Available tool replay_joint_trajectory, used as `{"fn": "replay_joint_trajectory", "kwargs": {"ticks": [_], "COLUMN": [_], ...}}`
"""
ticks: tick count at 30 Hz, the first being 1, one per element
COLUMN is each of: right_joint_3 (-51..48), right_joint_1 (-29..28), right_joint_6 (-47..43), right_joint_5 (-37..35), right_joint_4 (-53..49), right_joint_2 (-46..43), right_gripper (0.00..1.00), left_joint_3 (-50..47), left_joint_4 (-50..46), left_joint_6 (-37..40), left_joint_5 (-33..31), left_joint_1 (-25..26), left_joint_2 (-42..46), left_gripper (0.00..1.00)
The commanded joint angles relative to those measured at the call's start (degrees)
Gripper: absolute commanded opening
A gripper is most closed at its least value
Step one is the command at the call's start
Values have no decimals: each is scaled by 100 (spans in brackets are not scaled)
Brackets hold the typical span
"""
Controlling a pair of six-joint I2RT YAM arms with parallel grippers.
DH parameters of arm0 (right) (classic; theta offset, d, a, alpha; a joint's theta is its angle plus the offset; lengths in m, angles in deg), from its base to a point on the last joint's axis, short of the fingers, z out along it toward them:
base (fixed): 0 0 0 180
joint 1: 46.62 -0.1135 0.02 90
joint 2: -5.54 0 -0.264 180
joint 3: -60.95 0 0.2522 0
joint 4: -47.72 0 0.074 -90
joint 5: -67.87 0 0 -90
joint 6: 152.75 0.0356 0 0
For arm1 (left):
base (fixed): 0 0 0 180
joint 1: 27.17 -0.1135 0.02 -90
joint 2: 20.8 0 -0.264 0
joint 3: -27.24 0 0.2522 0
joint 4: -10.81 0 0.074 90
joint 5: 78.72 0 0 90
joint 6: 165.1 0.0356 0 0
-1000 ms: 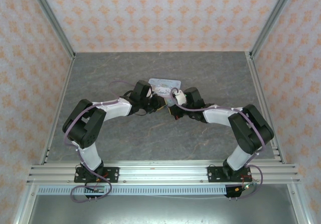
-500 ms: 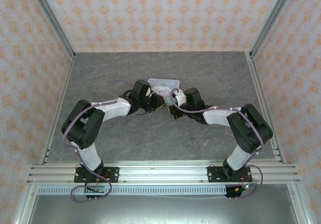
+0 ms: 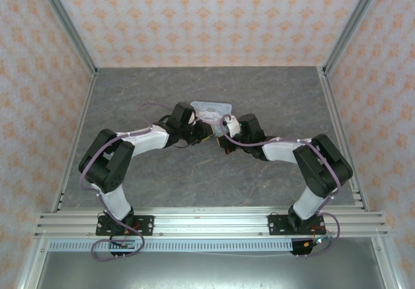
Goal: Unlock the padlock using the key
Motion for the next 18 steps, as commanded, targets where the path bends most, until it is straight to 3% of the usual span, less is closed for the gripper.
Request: {"fn": "replay_joint_trajectory", "kwargs": {"ticks": [1, 9, 18], "right_joint_3": [213, 165, 123], "right_joint_1": [9, 17, -81], "right_joint_6": [-128, -349, -145], "right_joint_5": [85, -51, 33], "right_joint_4": [540, 251, 671], "right_joint_2": [-126, -162, -62], "right_gripper": [0, 0, 0], "left_joint_3": [133, 99, 98], "left_joint_4": [-498, -396, -361], "left_joint_6": [230, 107, -16], "left_joint_5": [365, 395, 480], "left_joint_1": [146, 141, 144], "left_joint_2": [207, 181, 188], "left_gripper": [18, 18, 17]}}
